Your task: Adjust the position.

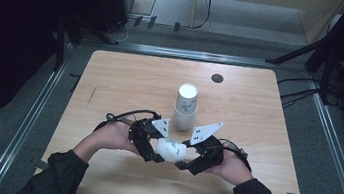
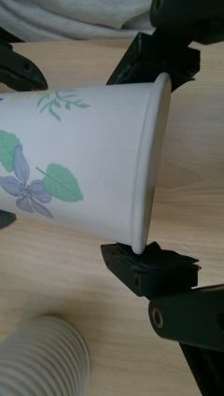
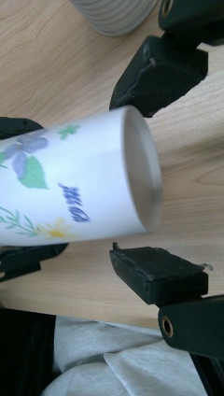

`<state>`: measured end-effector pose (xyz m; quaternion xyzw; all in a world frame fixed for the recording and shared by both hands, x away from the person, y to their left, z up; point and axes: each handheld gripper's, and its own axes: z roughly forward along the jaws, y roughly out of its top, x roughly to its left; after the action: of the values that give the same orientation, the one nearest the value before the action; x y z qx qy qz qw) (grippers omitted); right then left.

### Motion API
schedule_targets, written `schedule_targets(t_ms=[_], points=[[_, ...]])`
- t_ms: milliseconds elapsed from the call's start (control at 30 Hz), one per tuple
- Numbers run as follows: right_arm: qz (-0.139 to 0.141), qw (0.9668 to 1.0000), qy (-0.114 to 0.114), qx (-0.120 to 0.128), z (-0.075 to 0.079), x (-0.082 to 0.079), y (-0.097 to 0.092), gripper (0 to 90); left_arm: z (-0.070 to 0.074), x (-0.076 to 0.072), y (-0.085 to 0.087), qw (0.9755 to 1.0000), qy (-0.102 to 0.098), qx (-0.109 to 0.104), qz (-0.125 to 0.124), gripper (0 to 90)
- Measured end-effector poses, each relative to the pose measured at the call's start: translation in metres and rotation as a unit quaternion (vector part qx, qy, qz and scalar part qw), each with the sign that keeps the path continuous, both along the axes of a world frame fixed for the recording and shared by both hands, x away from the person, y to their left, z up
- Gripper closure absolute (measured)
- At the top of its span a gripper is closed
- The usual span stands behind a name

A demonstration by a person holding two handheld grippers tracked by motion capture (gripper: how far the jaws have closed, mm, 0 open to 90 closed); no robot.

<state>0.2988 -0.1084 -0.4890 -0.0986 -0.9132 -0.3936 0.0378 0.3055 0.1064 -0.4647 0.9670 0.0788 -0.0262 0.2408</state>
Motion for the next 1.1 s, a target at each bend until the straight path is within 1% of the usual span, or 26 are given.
schedule_targets(t_ms=[33,67,167,233,300,367,400,467,533,600,633,700,733,800,867,900,967,1000,1067,1100], points=[[0.003,1.0,-0.001,0.0,-0.001,0.0,0.001,25.2,-0.001,-0.001,-0.002,1.0,0.001,0.007,-0.003,26.2],[0.005,1.0,-0.001,-0.003,-0.001,0.0,0.002,25.5,-0.002,-0.001,-0.004,1.0,0.001,0.008,-0.004,26.2],[0.012,0.9999,-0.007,-0.008,-0.002,-0.002,0.004,26.2,-0.005,-0.002,-0.009,0.9997,0.003,0.021,-0.01,26.1],[0.016,0.9997,-0.012,-0.012,-0.002,-0.003,0.006,26.2,-0.007,-0.003,-0.011,0.9996,0.008,0.024,-0.011,26.1],[0.017,0.9996,-0.018,-0.014,-0.003,-0.004,0.007,26.2,-0.007,-0.002,-0.013,0.9996,0.011,0.024,-0.013,26.0],[0.019,0.9995,-0.018,-0.018,-0.003,-0.005,0.009,26.9,-0.007,-0.002,-0.013,0.9996,0.014,0.021,-0.01,25.9],[0.021,0.9994,-0.021,-0.019,-0.003,-0.005,0.009,28.0,-0.007,-0.002,-0.013,0.9997,0.016,0.019,-0.009,25.9],[0.027,0.9991,-0.025,-0.021,-0.003,-0.006,0.009,34.3,-0.006,-0.002,-0.013,0.9997,0.015,0.02,-0.008,25.7],[0.028,0.9989,-0.028,-0.023,-0.002,-0.006,0.01,35.0,-0.007,-0.002,-0.012,0.9997,0.016,0.017,-0.01,25.7],[0.029,0.9988,-0.031,-0.025,-0.001,-0.007,0.01,35.1,-0.007,-0.002,-0.01,0.9997,0.009,0.011,-0.018,25.2],[0.03,0.9987,-0.032,-0.025,-0.001,-0.006,0.01,35.1,-0.007,-0.002,-0.009,0.9998,0.006,0.003,-0.021,24.5],[0.029,0.9987,-0.035,-0.024,-0.001,-0.006,0.01,35.0,-0.006,-0.002,-0.007,0.9998,-0.005,-0.004,-0.019,20.1],[0.028,0.9988,-0.034,-0.022,0.0,-0.006,0.009,35.0,-0.006,-0.002,-0.007,0.9998,-0.007,-0.007,-0.015,16.7],[0.025,0.9989,-0.037,-0.015,0.002,-0.004,0.007,34.9,-0.003,-0.001,-0.005,0.9998,-0.01,-0.014,-0.008,13.3],[0.022,0.9991,-0.035,-0.009,0.005,-0.003,0.005,34.9,0.0,-0.001,-0.002,0.9996,-0.013,-0.024,-0.001,12.9],[0.019,0.9992,-0.034,-0.005,0.006,-0.002,0.003,34.9,0.002,-0.001,0.0,0.9994,-0.014,-0.033,0.003,12.9],[0.015,0.9993,-0.032,0.008,0.009,0.0,0.0,34.9,0.004,0.0,0.004,0.9987,-0.01,-0.048,0.011,13.0],[0.015,0.9993,-0.032,0.011,0.01,0.0,-0.001,34.9,0.005,-0.001,0.006,0.9982,-0.008,-0.056,0.019,13.0],[0.015,0.9992,-0.03,0.022,0.014,0.002,-0.003,34.8,0.007,-0.001,0.011,0.9974,-0.014,-0.066,0.026,13.0],[0.017,0.9989,-0.033,0.029,0.015,0.003,-0.004,34.8,0.008,-0.001,0.014,0.9965,-0.012,-0.075,0.034,13.0]])
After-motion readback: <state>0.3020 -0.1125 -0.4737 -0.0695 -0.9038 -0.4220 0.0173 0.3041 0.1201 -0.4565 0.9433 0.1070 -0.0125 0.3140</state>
